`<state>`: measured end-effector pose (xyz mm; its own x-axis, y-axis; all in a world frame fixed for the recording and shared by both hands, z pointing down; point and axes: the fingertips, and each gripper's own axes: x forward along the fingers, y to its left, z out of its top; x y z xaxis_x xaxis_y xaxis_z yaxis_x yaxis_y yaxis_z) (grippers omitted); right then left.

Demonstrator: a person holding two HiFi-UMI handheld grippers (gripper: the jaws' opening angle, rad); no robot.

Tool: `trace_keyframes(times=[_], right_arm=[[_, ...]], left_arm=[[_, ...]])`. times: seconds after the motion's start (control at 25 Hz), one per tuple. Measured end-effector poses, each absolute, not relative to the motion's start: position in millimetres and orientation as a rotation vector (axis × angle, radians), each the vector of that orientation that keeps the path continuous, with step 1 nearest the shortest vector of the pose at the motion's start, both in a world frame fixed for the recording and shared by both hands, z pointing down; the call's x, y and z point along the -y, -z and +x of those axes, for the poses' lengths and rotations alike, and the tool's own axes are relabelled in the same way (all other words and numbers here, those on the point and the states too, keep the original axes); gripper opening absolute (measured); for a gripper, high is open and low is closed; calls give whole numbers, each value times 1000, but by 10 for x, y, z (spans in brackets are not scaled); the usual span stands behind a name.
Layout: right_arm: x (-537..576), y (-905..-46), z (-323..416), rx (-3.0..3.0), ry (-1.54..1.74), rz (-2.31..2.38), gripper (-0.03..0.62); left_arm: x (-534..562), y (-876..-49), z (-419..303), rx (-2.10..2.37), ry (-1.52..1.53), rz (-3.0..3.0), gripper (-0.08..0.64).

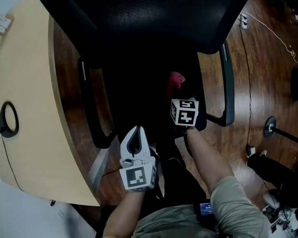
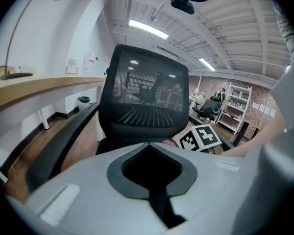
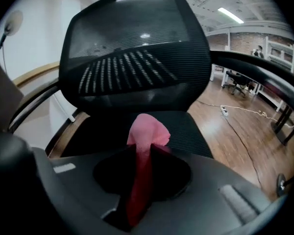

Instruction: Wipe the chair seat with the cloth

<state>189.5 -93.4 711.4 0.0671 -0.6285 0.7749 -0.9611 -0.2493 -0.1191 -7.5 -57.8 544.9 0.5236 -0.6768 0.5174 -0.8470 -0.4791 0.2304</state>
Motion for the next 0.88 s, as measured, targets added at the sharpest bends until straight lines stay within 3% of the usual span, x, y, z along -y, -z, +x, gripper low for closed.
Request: trace_keyframes(times=[0.28,0.56,0.88], right_arm=[[980,-6987,262,1851,-951,1606,61],[877,-7260,-762,1984,-942,1297,61],[712,-7706,-1026,1963,-965,1191,61]], left_arm=[[530,-5383,-898,1371,-483,2255,5],[389,-5405,-1276,1483,-469,2174,5],[270,-5674,-1402,1501,-507,2121,5]])
